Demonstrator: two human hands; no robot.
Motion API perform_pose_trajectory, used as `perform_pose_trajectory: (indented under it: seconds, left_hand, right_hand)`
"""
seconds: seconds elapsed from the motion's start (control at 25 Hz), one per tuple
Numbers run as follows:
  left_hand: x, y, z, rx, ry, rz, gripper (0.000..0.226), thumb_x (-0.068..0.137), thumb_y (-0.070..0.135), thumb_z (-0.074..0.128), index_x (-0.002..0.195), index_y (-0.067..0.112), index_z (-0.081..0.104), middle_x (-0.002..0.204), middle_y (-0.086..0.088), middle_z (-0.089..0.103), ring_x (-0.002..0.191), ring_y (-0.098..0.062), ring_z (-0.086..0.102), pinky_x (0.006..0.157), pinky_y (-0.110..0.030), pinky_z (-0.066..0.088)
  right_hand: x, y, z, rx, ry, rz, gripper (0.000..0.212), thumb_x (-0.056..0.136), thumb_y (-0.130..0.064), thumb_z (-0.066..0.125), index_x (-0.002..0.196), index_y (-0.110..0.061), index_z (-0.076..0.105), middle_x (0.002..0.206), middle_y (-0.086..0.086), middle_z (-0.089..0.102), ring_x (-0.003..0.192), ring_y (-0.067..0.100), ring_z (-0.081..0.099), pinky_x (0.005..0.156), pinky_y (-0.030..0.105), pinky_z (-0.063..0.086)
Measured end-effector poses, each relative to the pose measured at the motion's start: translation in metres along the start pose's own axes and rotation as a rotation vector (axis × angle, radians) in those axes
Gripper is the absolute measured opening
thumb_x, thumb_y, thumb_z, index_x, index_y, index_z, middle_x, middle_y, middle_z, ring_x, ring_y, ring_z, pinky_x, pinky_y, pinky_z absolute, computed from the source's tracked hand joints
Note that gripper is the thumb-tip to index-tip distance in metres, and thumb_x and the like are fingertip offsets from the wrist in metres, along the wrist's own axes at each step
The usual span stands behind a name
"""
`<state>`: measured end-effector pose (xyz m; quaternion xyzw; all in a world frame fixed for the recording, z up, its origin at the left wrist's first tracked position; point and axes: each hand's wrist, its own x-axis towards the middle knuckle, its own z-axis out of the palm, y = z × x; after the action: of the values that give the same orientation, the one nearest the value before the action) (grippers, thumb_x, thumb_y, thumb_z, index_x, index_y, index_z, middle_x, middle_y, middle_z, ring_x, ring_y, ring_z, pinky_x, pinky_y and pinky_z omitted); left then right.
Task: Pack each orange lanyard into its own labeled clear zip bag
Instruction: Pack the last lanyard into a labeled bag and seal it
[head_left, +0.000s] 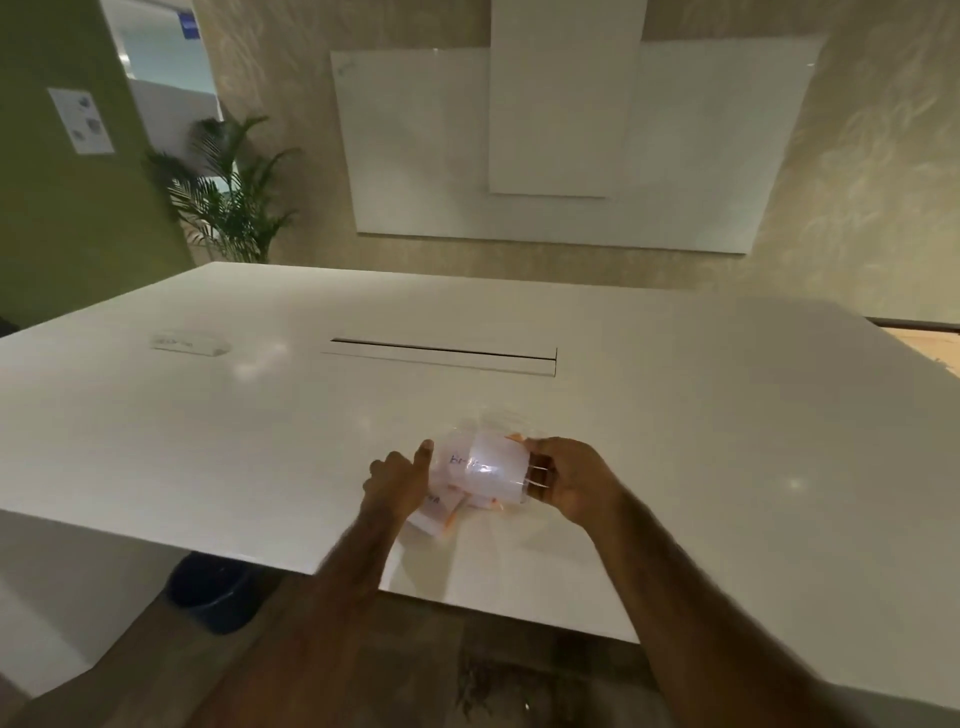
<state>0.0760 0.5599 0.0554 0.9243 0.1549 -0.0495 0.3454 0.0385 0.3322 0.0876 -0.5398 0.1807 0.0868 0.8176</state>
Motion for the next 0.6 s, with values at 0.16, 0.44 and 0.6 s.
perform_pose_trajectory:
  seconds: [0.16, 0.44, 0.6]
  left_hand:
    - [0.003, 0.011, -0.001, -0.101, -0.016, 0.164, 0.069, 0.101, 0.063, 0.027, 0.120, 0.009, 0.066, 0.118, -0.011, 0.067, 0.111, -0.032, 0.061, 0.100, -0.047, 0.048]
    - [0.011, 0.042, 0.004, -0.191, -0.040, 0.203, 0.045, 0.091, 0.052, 0.064, 0.118, 0.016, 0.065, 0.113, 0.000, 0.068, 0.104, -0.022, 0.063, 0.097, -0.039, 0.051]
    - [0.011, 0.055, 0.007, -0.313, 0.010, 0.252, 0.042, 0.091, 0.035, 0.070, 0.127, 0.013, 0.063, 0.120, -0.004, 0.068, 0.101, -0.018, 0.065, 0.085, -0.030, 0.053]
  right_hand:
    - [0.017, 0.007, 0.026, 0.020, 0.078, 0.034, 0.011, 0.082, 0.004, 0.068, 0.091, 0.000, 0.074, 0.091, 0.017, 0.076, 0.078, 0.030, 0.073, 0.061, 0.038, 0.060]
    - [0.042, 0.018, 0.038, -0.154, 0.181, -0.053, 0.010, 0.090, -0.004, 0.065, 0.080, -0.006, 0.064, 0.083, 0.016, 0.068, 0.077, 0.031, 0.068, 0.078, 0.050, 0.062]
    - [0.048, 0.015, 0.041, -0.119, 0.230, -0.078, 0.014, 0.088, -0.009, 0.070, 0.077, -0.005, 0.062, 0.079, 0.017, 0.063, 0.071, 0.032, 0.062, 0.068, 0.042, 0.057]
